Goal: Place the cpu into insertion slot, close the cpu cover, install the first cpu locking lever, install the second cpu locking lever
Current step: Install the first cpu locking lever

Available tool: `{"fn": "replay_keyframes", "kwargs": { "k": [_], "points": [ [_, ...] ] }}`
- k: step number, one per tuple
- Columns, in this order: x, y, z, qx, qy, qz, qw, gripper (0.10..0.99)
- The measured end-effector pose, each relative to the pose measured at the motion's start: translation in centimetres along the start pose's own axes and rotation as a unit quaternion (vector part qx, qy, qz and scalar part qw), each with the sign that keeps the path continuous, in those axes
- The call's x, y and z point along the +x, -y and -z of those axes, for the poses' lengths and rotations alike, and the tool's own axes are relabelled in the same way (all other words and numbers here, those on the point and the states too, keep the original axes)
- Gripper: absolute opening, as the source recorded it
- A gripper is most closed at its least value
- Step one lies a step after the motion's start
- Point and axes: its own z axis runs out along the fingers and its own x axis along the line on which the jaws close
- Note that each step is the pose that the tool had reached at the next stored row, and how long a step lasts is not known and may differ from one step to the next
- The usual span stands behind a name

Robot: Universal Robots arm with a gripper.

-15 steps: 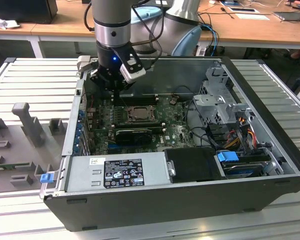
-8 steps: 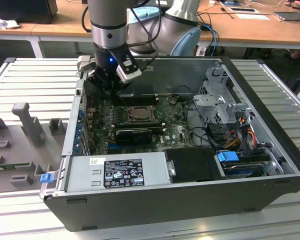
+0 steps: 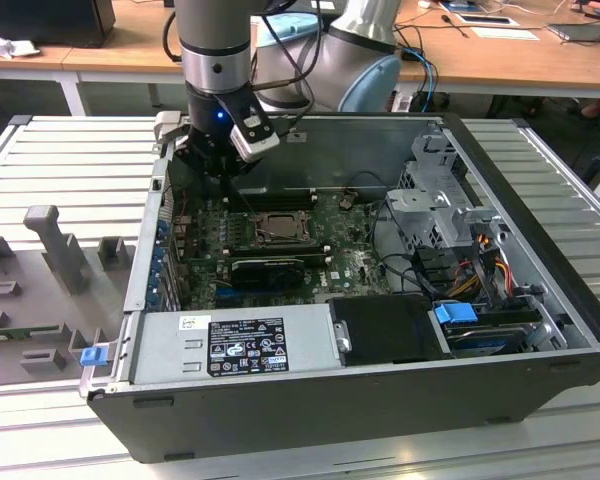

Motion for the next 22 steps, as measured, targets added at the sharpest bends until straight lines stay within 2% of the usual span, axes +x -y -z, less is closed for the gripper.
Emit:
{"fn": "replay_keyframes", "kwargs": {
  "k": [4, 13, 19, 22],
  "points": [
    [-0.02, -0.48, -0.06, 0.0, -0.0001, 0.0, 1.0, 0.106],
    [-0.72, -0.5, -0.06, -0.0001, 0.0, 0.0, 1.0, 0.106],
    [-1.63, -0.46, -0.05, 0.0, 0.0, 0.0, 1.0, 0.106],
    [-2.79, -0.4, -0.05, 0.0, -0.0001, 0.0, 1.0, 0.106]
  ]
}}
